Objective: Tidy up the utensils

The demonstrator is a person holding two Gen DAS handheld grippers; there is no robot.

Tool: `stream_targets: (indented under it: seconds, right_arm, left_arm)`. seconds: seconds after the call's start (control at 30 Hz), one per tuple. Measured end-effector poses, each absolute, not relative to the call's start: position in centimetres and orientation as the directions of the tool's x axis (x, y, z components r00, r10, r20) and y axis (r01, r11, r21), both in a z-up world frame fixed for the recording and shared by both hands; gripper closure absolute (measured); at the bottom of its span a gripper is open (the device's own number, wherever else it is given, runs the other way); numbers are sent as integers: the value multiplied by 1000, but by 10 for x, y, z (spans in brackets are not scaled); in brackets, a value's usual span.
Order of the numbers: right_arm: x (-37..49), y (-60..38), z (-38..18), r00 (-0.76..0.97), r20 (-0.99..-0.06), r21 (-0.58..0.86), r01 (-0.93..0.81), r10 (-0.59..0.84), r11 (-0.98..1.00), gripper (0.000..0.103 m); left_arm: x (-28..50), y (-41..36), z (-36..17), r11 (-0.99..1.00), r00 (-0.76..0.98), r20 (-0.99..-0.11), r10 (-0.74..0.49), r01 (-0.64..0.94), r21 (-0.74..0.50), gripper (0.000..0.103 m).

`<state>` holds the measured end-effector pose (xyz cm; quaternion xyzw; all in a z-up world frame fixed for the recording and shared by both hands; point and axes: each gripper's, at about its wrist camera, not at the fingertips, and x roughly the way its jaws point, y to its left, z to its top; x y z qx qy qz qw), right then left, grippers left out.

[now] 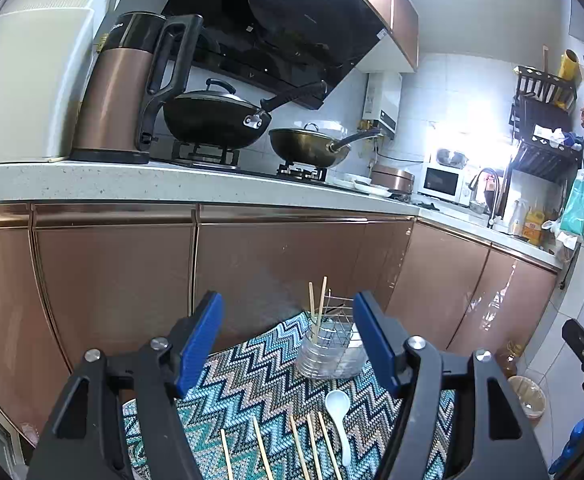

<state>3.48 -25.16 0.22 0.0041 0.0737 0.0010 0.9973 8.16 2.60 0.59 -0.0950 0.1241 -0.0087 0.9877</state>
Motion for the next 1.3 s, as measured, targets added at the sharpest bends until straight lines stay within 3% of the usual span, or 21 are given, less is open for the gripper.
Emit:
stream_targets:
  seconds: [1.3]
  right_arm:
    - [59, -280, -35, 976, -218, 54, -1, 13, 999, 0]
  left_arm:
    - [123, 16, -36, 992, 912, -408, -30, -24, -128, 37]
